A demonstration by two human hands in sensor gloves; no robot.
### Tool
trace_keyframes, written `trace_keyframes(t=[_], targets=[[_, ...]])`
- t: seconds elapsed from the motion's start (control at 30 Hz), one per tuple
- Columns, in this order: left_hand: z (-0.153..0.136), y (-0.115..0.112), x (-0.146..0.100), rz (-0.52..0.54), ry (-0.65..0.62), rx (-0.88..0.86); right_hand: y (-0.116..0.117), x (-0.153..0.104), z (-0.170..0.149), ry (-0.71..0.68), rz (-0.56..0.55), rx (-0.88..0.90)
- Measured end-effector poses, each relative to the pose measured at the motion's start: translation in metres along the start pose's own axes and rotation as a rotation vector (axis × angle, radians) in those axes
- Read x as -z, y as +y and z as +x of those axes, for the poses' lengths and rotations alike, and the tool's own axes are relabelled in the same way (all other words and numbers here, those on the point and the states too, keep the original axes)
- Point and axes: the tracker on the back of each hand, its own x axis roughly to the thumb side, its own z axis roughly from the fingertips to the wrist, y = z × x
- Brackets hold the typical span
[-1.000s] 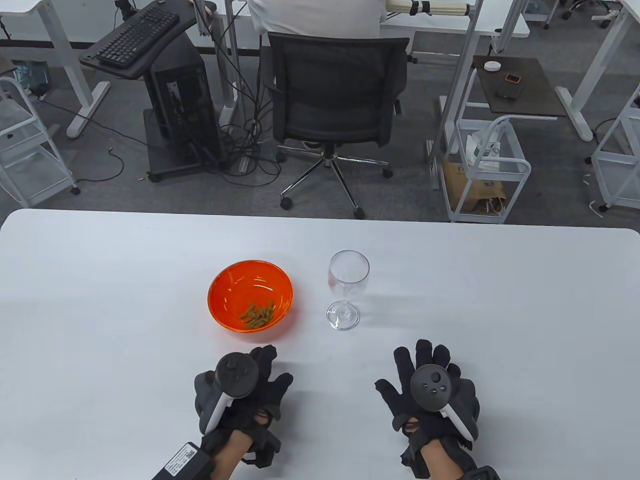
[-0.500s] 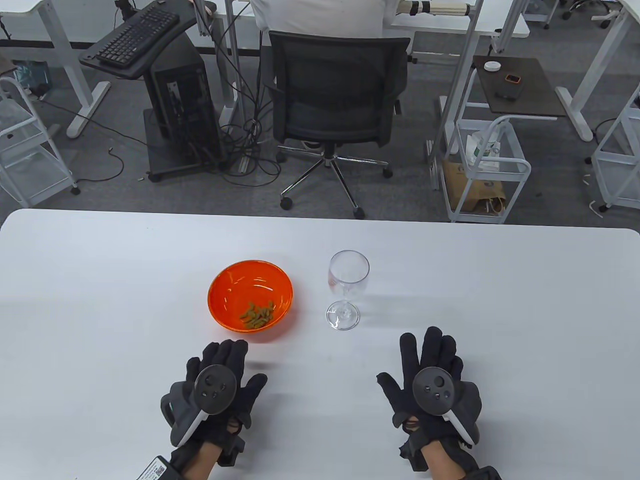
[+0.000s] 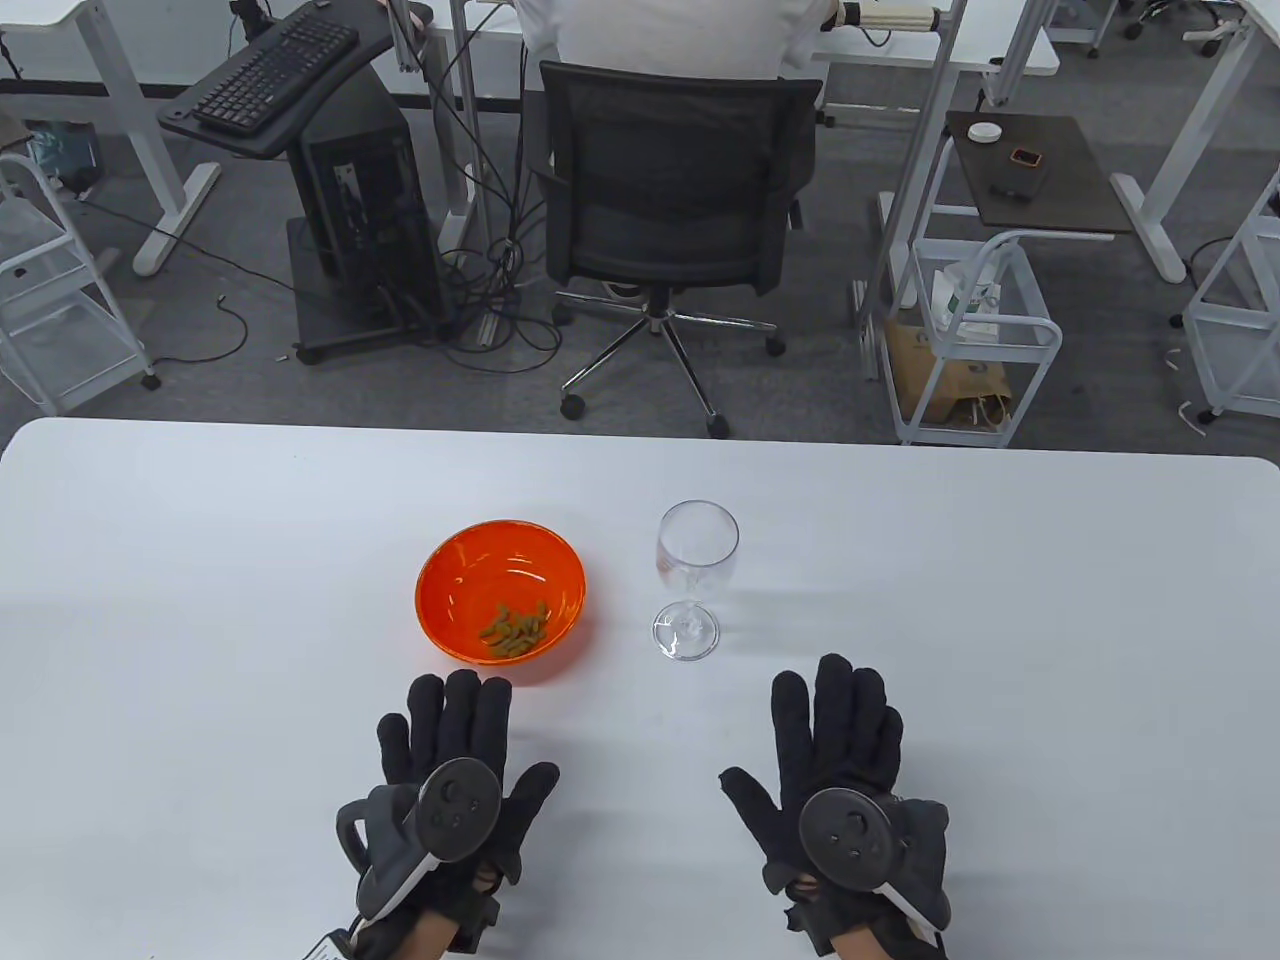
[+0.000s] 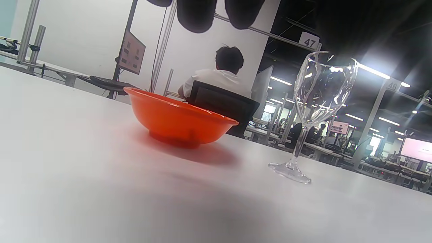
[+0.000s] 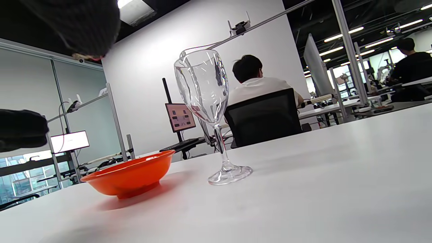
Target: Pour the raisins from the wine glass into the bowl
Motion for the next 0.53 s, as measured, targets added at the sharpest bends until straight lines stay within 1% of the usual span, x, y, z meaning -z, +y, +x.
trace_keyframes(t=[0.1,0.2,0.4,0.53], targets=[[0.000,-0.007,0.001,-0.038,0.007,0.028,0.002,-0.002,0.004,-0.009,0.011,0.009],[-0.001,-0.009,0.002,-0.051,0.020,0.040,0.004,-0.003,0.006,-0.010,0.013,-0.003],[-0.008,-0.009,0.002,-0.067,0.056,0.014,0.008,-0.002,0.001,0.012,0.043,-0.002],[-0.014,-0.010,0.004,-0.092,0.102,-0.043,0.010,-0.001,0.000,0.022,0.055,0.002]])
